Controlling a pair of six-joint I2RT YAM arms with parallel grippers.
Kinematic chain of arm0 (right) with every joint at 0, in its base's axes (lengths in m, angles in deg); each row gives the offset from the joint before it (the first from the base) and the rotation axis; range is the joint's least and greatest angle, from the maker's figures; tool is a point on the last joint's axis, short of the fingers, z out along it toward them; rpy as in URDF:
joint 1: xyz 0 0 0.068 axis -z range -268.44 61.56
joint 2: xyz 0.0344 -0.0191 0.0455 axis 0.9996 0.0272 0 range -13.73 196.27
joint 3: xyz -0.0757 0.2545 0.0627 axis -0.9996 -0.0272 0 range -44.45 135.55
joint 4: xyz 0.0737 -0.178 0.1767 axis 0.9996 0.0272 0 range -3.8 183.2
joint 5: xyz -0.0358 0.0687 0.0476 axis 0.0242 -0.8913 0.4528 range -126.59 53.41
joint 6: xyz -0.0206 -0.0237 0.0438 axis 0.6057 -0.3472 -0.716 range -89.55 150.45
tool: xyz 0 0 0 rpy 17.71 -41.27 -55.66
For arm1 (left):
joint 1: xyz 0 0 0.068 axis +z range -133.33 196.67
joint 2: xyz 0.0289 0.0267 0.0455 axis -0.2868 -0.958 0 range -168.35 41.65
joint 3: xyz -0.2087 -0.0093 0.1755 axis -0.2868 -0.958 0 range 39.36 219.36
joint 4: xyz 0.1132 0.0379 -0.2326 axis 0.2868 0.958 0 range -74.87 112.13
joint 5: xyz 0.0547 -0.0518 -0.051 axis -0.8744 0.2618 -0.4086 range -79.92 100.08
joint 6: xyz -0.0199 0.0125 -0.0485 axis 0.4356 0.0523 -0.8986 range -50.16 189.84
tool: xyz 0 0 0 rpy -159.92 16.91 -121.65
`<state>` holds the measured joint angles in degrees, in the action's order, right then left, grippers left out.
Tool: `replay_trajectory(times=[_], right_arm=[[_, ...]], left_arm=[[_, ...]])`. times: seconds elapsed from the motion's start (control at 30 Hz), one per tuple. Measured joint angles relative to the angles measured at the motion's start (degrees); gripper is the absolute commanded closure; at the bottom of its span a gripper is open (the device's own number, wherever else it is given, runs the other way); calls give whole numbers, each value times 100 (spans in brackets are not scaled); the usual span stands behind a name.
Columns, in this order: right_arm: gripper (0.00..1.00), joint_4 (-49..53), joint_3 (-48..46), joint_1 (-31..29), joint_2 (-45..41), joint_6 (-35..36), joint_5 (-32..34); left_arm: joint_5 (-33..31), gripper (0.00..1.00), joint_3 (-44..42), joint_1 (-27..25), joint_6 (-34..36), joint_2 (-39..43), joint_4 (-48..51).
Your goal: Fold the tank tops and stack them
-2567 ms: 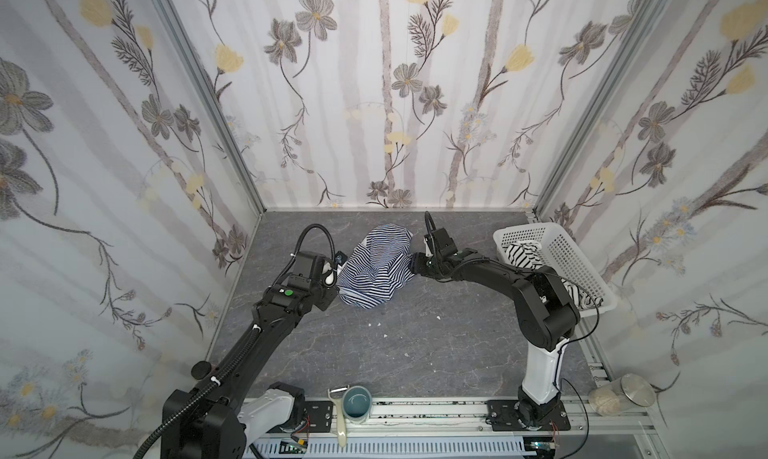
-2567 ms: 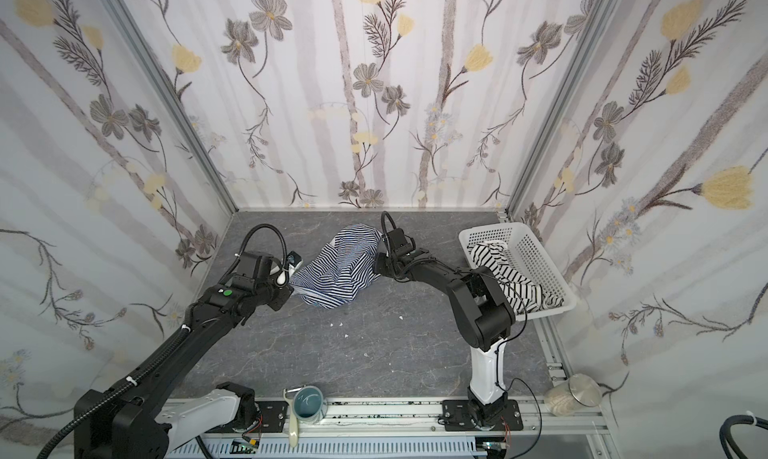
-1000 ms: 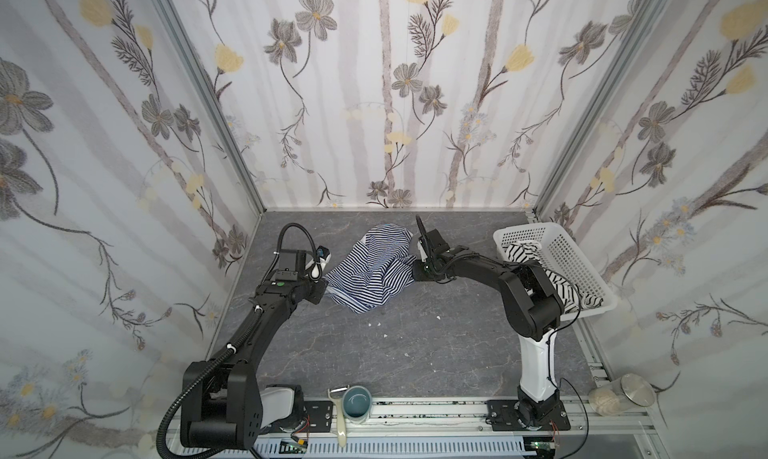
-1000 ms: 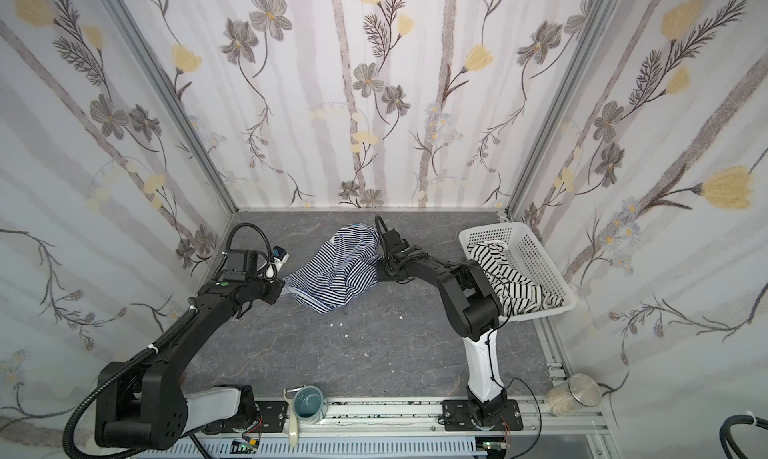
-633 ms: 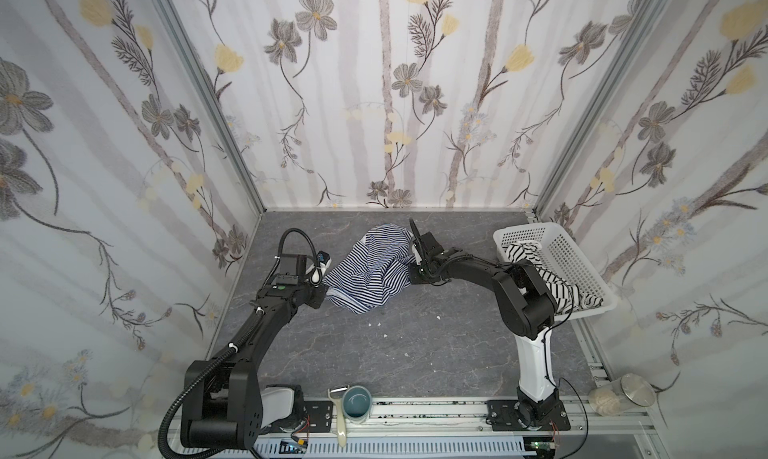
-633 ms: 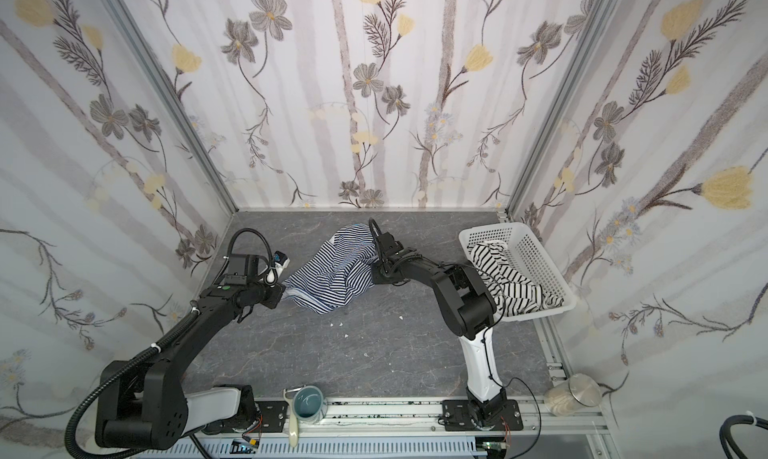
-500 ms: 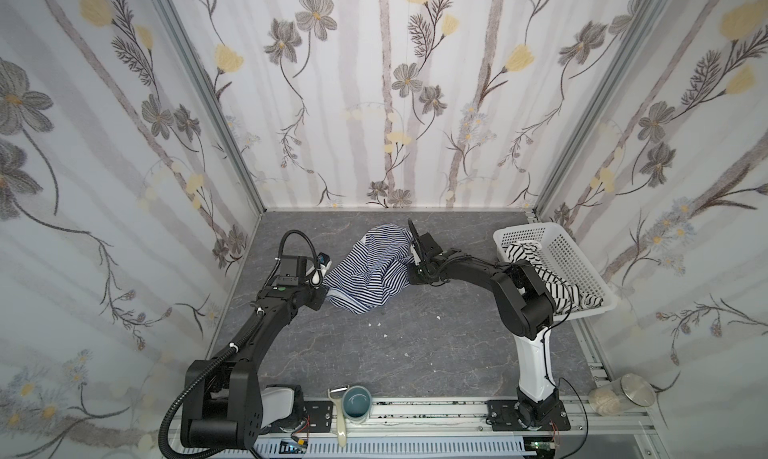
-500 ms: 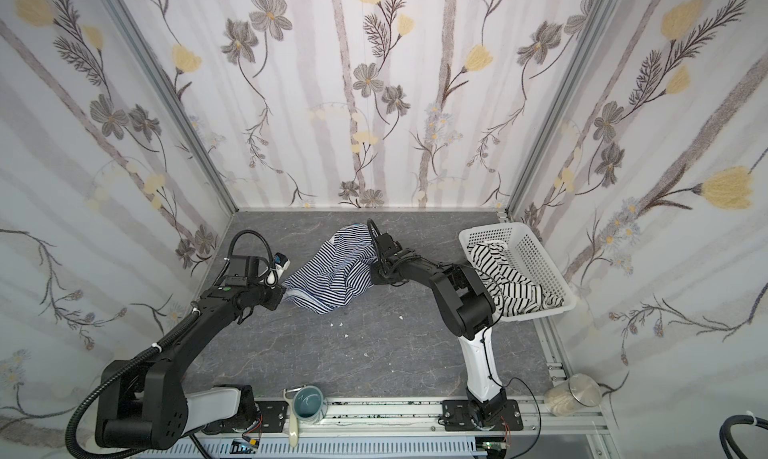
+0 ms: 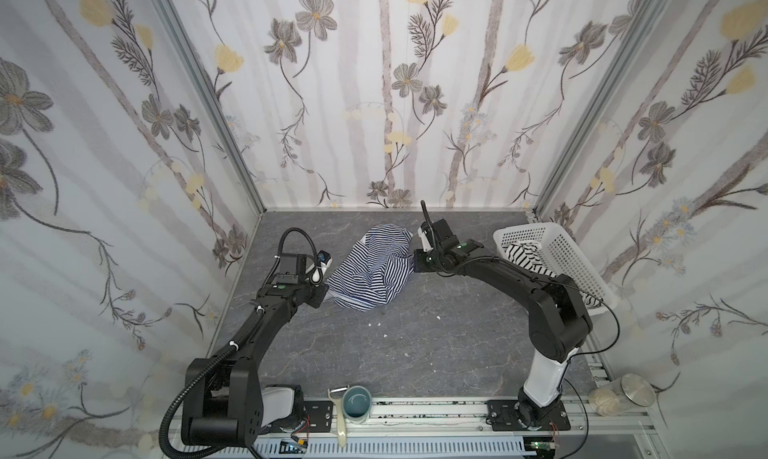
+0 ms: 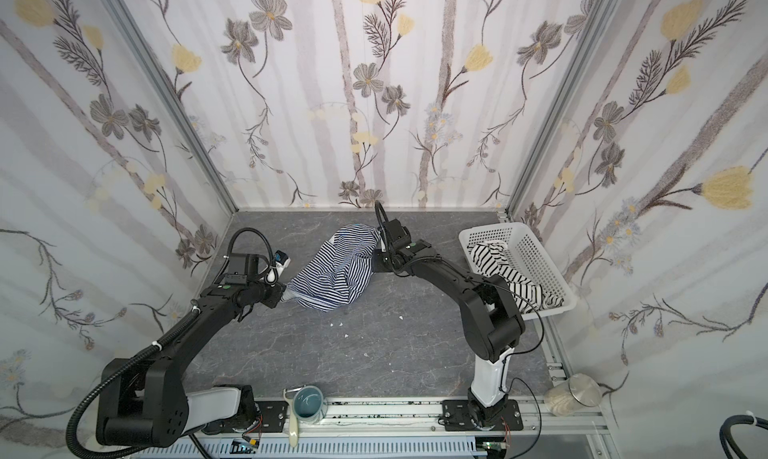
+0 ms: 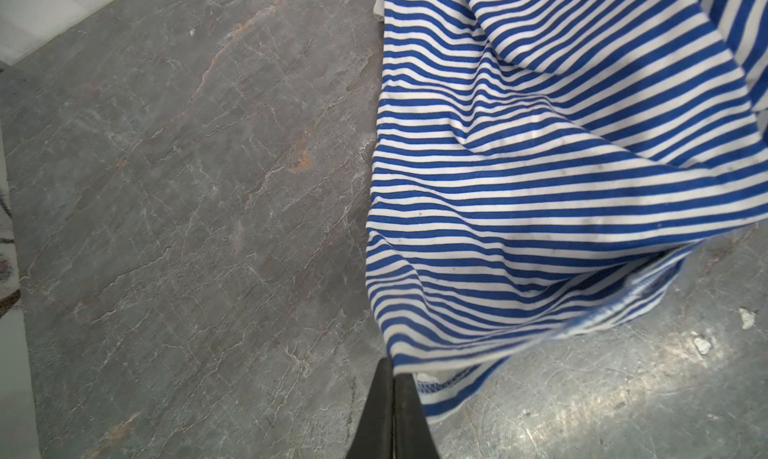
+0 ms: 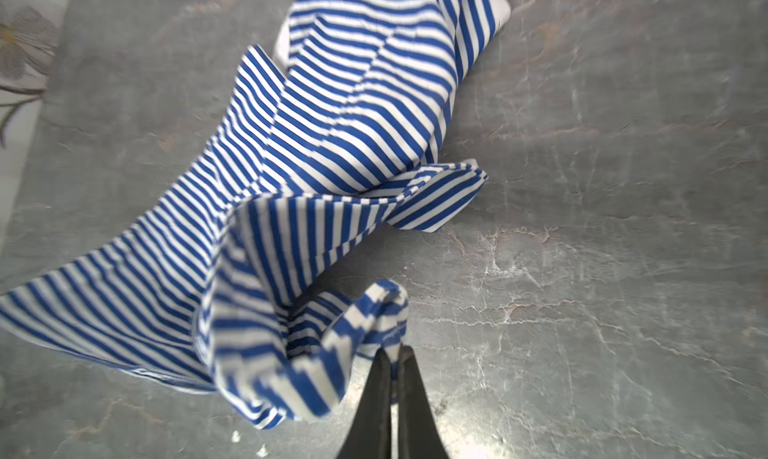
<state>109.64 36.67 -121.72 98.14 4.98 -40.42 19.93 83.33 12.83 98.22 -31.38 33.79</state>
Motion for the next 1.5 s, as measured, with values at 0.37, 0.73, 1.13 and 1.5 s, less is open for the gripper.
replay_trajectory(times=[0.37, 0.73, 1.13, 1.5], right_arm=[[100, 627, -358, 260, -1139, 72, 219], [100, 627, -1237, 249, -1099, 44, 227], [100, 420, -1281, 249, -1088, -7, 223], [100, 413, -1335, 249, -1088, -61, 223]], left_arm=[[201, 80, 142, -11, 162, -291, 2], [710, 32, -400, -31, 181, -468, 24], [656, 36, -822, -4, 168, -433, 22], [527, 66, -793, 9, 184, -769, -98]])
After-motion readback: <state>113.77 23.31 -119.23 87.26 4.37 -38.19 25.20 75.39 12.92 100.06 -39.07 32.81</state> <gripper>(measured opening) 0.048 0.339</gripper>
